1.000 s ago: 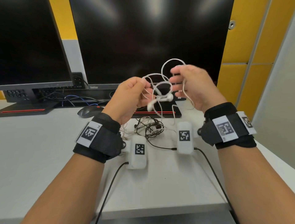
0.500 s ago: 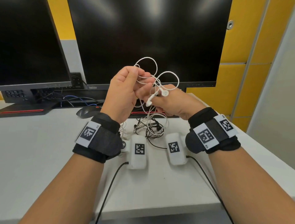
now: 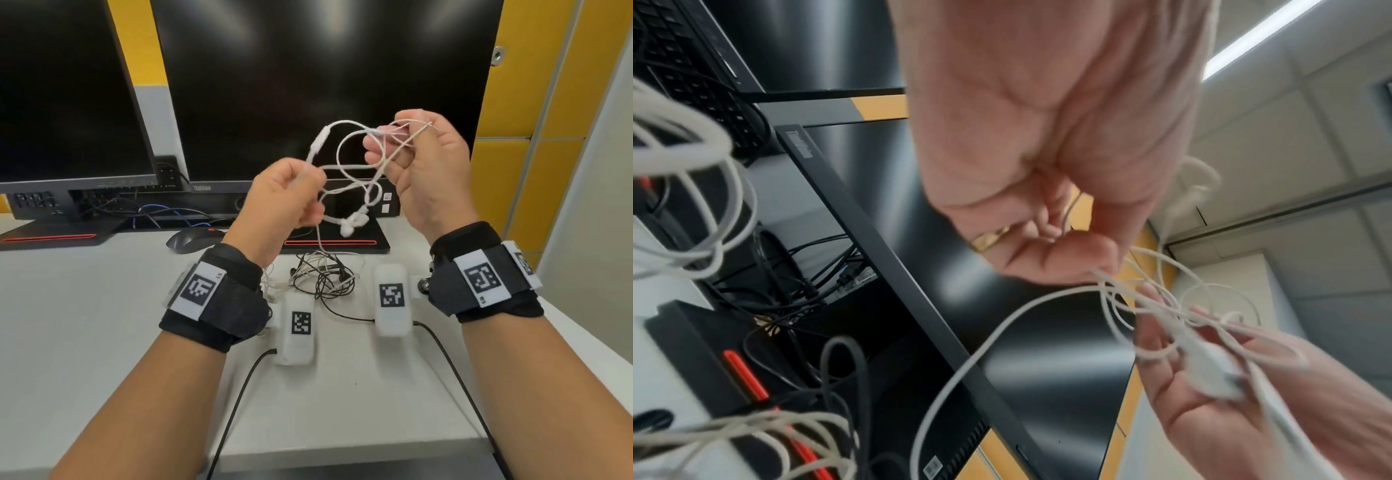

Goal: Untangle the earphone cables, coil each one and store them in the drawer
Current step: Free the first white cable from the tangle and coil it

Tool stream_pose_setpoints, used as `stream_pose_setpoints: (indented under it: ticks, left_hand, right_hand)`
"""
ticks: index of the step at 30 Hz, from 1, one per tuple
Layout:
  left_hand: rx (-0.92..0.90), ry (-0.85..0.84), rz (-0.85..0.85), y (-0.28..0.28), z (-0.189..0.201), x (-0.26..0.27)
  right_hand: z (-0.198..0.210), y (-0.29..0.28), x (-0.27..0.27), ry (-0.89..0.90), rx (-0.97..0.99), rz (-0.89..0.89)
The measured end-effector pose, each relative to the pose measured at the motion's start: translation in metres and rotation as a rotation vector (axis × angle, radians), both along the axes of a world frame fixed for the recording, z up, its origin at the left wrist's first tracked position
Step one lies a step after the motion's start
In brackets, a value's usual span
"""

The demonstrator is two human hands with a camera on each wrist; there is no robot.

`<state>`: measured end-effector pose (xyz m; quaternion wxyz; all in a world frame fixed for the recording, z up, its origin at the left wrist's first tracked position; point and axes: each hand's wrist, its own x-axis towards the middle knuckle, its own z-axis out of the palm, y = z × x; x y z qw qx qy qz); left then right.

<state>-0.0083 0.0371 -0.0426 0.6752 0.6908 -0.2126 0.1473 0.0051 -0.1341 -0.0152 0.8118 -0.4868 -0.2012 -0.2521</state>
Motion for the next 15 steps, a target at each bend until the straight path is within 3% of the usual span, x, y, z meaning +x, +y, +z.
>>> stream_pose_setpoints:
  ticks: [3,6,10,15]
  left_hand:
    - [0.315,0.144,-0.022,-0.002,-0.005,-0.001]
    - [0.475,0.193,-0.078,-0.001,-0.005,-0.003]
    - [0.444,0.213,-0.038,0.001,-0.002,-0.002]
    - [0.287,0.234,0.051,0.0,-0.003,0.001]
  right_hand:
    - [-0.001,0.001,-0.003,0.127,-0.16,-0.06]
    - [0.0,0.0,-0.005,0.226,-0.082,0.045]
    - [0.0,-0.005,-0.001,0.242,0.057,0.081]
    - [-0.011,-0.002,0.008,0.323,-0.272,-0.097]
